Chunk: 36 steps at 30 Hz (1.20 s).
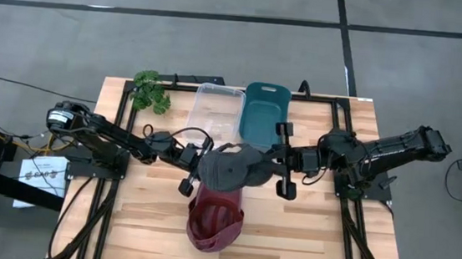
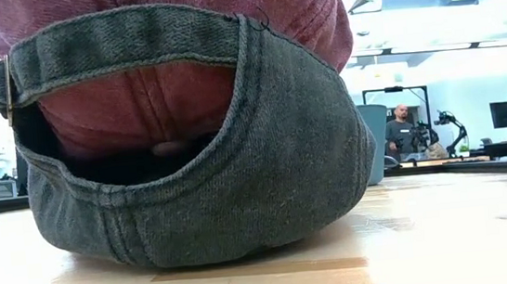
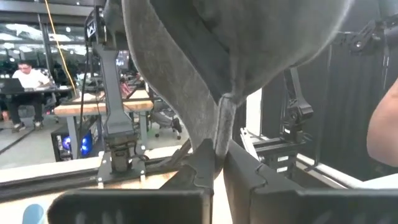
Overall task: Pick & Place hat
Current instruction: Put the top black cap into the blue bin
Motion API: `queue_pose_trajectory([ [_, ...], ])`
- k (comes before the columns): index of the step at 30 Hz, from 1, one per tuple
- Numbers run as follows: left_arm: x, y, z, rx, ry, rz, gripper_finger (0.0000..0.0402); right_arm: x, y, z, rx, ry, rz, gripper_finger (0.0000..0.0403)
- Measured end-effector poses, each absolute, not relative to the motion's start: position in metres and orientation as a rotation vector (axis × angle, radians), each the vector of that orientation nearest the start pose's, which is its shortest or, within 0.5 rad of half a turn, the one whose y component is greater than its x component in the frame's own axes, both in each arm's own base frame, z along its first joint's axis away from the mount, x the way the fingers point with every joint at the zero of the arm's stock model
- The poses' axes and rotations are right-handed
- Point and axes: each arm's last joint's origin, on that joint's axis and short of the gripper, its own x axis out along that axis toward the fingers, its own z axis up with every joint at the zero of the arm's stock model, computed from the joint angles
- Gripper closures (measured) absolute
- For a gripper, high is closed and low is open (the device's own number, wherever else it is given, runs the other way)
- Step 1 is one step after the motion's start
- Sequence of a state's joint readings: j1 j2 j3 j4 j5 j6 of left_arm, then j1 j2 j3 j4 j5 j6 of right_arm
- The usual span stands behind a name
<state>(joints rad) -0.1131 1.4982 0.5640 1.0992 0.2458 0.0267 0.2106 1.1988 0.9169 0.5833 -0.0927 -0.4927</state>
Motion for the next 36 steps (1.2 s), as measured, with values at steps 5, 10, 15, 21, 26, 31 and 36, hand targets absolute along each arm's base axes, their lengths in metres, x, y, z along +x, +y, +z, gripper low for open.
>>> queue_pose_trajectory([
  [5, 0.287, -0.04, 0.211, 0.024, -0.063, -0.354, 0.0387, 0.265, 0.056, 0.358, -0.464, -0.242, 0.143, 0.0338],
  [10, 0.279, -0.045, 0.199, -0.011, -0.005, -0.374, 0.0388, 0.266, 0.055, 0.352, -0.467, -0.167, 0.092, 0.0294],
  [15, 0.261, -0.049, 0.195, -0.001, 0.001, -0.386, 0.0389, 0.261, 0.057, 0.349, -0.481, -0.089, 0.074, 0.0262],
  [21, 0.234, -0.043, 0.2, 0.0, -0.018, -0.322, 0.0389, 0.245, 0.06, 0.353, -0.489, -0.037, 0.06, 0.0247],
  [26, 0.215, -0.04, 0.206, -0.004, -0.038, -0.32, 0.0389, 0.234, 0.063, 0.357, -0.493, -0.018, 0.021, 0.0247],
  [31, 0.206, -0.038, 0.206, -0.003, 0.003, -0.321, 0.0389, 0.228, 0.065, 0.36, -0.491, -0.009, -0.039, 0.0253],
  [36, 0.206, -0.038, 0.199, 0.037, 0.069, -0.325, 0.0389, 0.233, 0.068, 0.362, -0.491, -0.048, -0.06, 0.0275],
])
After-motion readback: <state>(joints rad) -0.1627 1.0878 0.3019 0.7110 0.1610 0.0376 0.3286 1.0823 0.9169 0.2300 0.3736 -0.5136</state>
